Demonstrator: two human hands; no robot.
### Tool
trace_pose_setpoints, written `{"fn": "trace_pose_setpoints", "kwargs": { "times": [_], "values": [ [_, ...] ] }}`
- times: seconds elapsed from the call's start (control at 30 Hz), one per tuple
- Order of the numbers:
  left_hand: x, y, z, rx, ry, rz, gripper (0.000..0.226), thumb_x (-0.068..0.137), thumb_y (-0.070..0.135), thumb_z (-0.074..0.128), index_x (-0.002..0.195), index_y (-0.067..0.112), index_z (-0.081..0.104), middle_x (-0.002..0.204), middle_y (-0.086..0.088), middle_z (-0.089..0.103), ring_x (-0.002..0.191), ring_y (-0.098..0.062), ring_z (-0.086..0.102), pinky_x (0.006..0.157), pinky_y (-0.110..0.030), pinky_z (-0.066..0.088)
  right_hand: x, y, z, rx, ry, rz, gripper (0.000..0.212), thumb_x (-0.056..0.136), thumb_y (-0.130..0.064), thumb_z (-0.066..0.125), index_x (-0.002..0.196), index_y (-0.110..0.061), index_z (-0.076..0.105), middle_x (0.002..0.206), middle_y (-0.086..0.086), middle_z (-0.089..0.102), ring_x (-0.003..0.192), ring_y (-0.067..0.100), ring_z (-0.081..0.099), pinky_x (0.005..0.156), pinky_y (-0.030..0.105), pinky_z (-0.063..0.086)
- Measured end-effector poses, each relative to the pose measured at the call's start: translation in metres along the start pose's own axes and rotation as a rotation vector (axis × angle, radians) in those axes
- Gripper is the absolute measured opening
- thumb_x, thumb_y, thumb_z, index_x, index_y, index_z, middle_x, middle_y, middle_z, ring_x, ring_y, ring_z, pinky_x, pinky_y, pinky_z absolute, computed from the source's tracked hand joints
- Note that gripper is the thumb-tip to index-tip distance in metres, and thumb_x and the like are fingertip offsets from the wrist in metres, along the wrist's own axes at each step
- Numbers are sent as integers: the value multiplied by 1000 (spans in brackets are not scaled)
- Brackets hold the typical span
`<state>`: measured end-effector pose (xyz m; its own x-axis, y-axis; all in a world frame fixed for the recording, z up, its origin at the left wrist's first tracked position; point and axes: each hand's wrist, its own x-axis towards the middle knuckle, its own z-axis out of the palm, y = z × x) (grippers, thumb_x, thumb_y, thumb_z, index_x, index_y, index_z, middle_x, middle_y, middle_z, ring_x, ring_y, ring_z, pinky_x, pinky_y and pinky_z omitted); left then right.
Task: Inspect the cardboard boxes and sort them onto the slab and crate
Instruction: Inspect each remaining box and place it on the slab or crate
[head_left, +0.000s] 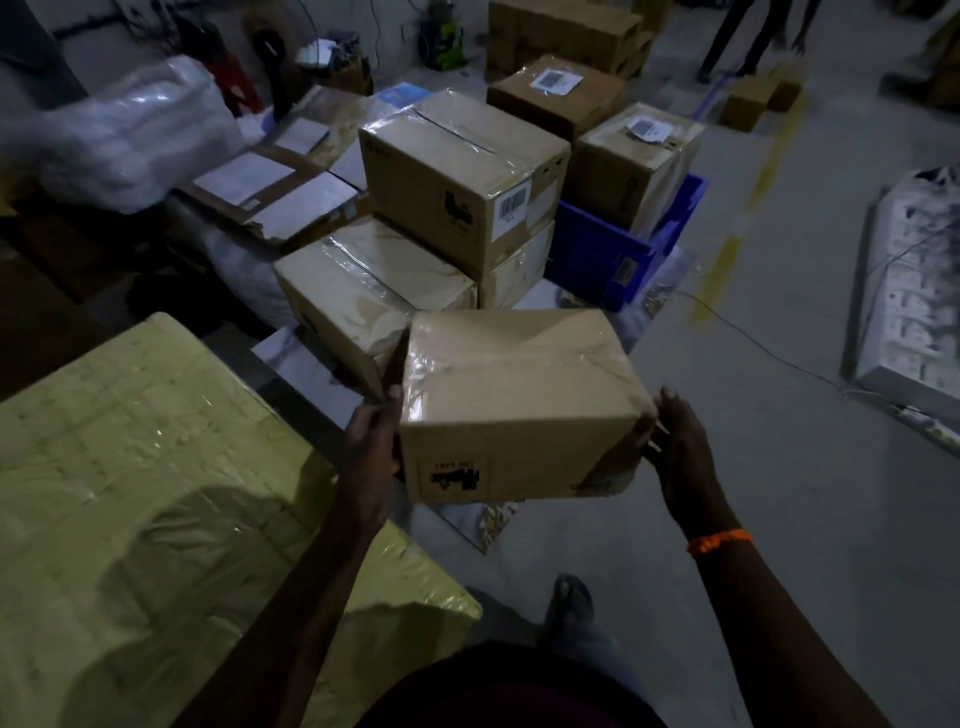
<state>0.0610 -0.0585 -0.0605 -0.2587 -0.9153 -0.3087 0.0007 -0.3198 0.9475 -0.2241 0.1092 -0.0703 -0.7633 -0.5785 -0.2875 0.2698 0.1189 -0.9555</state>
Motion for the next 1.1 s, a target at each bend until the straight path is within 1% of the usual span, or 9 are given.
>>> {"fn": "trace_pose_setpoints", "kwargs": {
  "times": [0.1,0.17,0.3,0.5,0.7,0.83,0.9,0.97,1.1],
  "values": [
    [-8,-30,-10,117,113,-12,49,73,67,74,98,25,66,103,-10,73,97,-30,69,80,-50,56,-11,28,1,-33,43,51,45,89,-64,65,89,-20,57,101,4,65,100,24,62,85,44,51],
    [-11,-47,-18,120,154,-56,38,77,54,79,98,25,66,105,-7,72,100,-30,68,80,-50,56,-19,44,-1,-68,46,67,58,74,-71,70,86,-16,55,98,9,61,95,24,61,80,42,53],
    [-11,-74,-34,135,192,-147,24,83,30,81,97,18,66,101,-9,73,99,-33,68,85,-54,56,-29,68,-10,-135,37,65,61,68,-75,76,81,-18,59,94,14,63,92,26,64,80,47,57],
    [-10,-92,-43,154,192,-160,12,88,21,77,93,21,66,96,-9,72,95,-33,68,82,-49,56,-33,83,-16,-184,54,60,37,94,-46,70,85,-12,63,98,20,66,94,28,64,84,52,57],
    [19,-75,-39,161,119,-181,16,94,16,70,110,15,68,112,-12,71,100,-26,67,79,-38,56,-6,74,-8,-245,78,50,27,97,-35,70,103,-9,71,104,10,73,98,27,68,80,46,56],
    [35,-51,-32,123,66,-148,26,99,24,63,119,9,69,110,-12,74,103,-31,70,80,-39,56,17,57,7,-302,43,30,27,96,-30,72,113,-10,72,108,6,73,96,20,66,78,39,55],
    [42,-33,-27,104,19,-194,34,102,38,55,117,12,70,105,-5,76,98,-24,71,77,-34,54,31,48,17,-347,7,55,28,96,-31,72,115,-11,72,106,4,71,88,16,64,72,32,51],
    [51,-17,-23,110,-51,-269,49,102,55,45,121,17,69,109,1,75,103,-20,68,84,-36,51,45,39,28,-381,-40,95,31,98,-36,68,115,-10,72,104,6,71,86,17,63,74,33,52],
    [58,4,-12,77,-116,-337,50,103,60,34,120,22,62,101,7,66,94,-12,59,80,-34,45,57,25,43,-343,-55,133,31,100,-40,64,92,-11,69,85,7,63,78,20,56,70,32,44]
  ]
}}
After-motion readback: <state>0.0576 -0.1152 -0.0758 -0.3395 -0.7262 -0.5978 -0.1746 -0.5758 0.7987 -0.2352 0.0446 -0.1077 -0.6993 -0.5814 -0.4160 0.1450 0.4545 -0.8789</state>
